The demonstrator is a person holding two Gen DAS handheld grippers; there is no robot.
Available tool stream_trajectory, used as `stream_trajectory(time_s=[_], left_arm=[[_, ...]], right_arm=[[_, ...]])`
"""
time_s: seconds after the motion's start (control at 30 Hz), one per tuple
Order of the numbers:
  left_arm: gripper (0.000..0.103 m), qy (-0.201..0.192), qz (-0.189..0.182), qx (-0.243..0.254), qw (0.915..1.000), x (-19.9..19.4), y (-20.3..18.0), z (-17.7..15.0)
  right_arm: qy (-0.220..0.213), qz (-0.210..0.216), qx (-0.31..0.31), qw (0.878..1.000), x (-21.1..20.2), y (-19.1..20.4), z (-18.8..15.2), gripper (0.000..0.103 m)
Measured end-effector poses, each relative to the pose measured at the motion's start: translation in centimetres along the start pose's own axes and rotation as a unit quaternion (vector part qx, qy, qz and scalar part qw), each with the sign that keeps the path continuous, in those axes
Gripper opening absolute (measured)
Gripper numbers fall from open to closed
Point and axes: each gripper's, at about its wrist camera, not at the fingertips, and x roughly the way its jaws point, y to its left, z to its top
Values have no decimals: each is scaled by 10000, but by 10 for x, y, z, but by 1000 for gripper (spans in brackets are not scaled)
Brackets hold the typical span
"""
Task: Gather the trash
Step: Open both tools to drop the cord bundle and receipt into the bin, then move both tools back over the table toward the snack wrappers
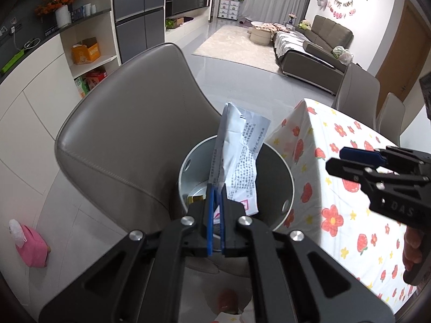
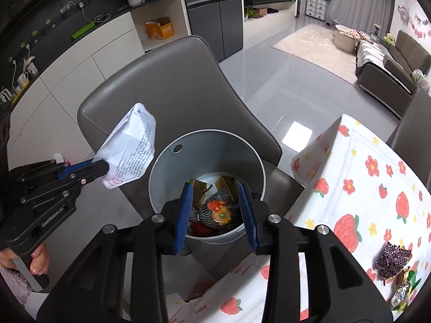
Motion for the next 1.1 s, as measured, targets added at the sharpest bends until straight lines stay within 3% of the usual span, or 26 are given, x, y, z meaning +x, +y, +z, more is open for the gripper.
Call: stream_trajectory(time_s=[0.23, 0.3, 0.37, 0.53, 0.83, 0.93, 1.1], left_arm=[[11, 127, 85, 204, 9997, 12, -14, 11], [33, 131, 71, 240, 9996, 13, -17, 12], [47, 50, 104, 259, 9996, 11, -20, 11], [48, 26, 74, 293, 9995, 7, -26, 12], [65, -102, -7, 504, 9987, -9, -57, 6], [66, -89, -149, 621, 9979, -14, -77, 0], [66, -26, -433, 880, 9952, -22, -121, -14]], right_arm=[[-51, -114, 30, 9999, -9, -8, -5, 34], [-75, -129, 51, 9999, -11, -9, -7, 34], [-88, -142, 66, 9998, -14, -10, -8, 34], [-134, -173, 147, 9997, -20, -15, -10, 34], [-239, -379, 465, 9979, -47, -37, -37, 35], [-355, -576, 659, 9955, -68, -54, -59, 50], [-387, -1007, 939, 9897, -106, -88, -103, 51]])
